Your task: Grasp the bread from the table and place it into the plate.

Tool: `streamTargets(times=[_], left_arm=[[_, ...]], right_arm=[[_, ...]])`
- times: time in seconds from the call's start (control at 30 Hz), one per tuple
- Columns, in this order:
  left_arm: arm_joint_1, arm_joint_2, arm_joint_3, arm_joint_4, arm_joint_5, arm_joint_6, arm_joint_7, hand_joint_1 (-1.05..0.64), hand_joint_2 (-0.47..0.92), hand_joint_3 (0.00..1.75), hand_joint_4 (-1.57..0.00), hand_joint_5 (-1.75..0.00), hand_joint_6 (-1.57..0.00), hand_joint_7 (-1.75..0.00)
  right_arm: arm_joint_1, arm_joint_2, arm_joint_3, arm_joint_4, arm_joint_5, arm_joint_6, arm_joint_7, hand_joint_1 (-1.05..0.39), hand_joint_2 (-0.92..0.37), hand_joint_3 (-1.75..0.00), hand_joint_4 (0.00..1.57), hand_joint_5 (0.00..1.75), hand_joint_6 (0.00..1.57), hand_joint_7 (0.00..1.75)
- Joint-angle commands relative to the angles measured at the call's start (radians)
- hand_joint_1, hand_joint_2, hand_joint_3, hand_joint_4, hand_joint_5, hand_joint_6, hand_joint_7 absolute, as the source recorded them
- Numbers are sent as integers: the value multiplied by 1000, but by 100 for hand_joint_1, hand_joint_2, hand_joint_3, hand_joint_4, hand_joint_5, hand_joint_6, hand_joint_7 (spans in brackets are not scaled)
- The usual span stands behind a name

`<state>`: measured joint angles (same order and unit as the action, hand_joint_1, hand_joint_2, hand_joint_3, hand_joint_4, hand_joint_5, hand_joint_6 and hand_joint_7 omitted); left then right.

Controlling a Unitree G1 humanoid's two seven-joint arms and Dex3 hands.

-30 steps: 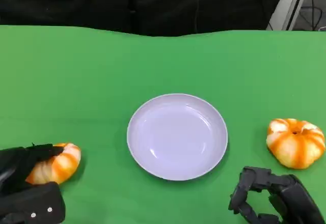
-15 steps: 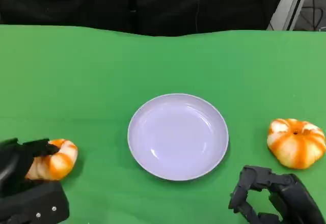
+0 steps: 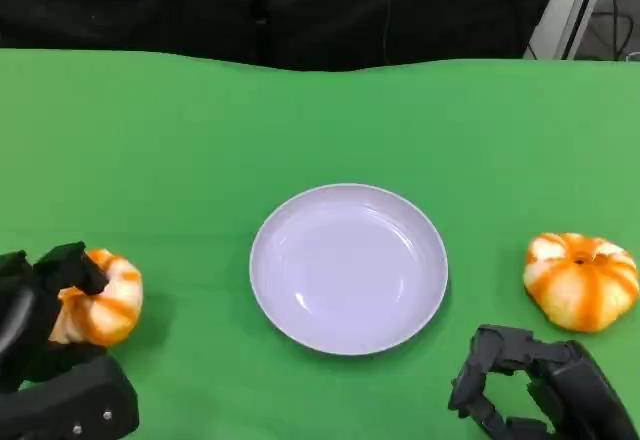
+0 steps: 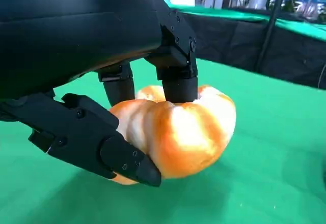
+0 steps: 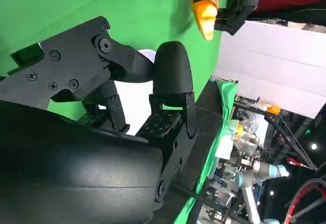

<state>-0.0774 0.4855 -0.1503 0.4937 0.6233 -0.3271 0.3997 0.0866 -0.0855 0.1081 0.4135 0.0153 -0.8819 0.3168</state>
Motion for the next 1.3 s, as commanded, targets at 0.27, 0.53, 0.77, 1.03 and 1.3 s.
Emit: streamTargets(times=[0.27,0.53,0.77,1.03,1.3], left_arm=[[101,15,49,-281,12,-23,19,-10,80,0,-63,-167,-67,-141],[147,-3,67,-523,34,17,-44,-11,81,0,-63,-166,-67,-135],[139,-57,56,-619,31,31,-101,-10,80,0,-59,-172,-66,-137],[37,-128,-17,-578,50,-5,-111,-6,77,0,-60,-169,-68,-135],[-55,-177,-81,-515,51,-21,-143,-6,78,0,-59,-169,-70,-130]], right_arm=[[-4,-9,-1,11,10,-2,-1,-22,-61,-91,80,158,80,131],[-16,-4,1,32,12,-12,-1,-22,-61,-91,81,158,80,130],[-13,-4,3,37,9,-14,-3,-22,-62,-90,81,157,80,131],[-19,-2,5,40,7,-16,-6,-21,-61,-91,80,158,80,131],[-21,1,7,43,-1,-20,-15,-22,-62,-92,80,157,80,132]])
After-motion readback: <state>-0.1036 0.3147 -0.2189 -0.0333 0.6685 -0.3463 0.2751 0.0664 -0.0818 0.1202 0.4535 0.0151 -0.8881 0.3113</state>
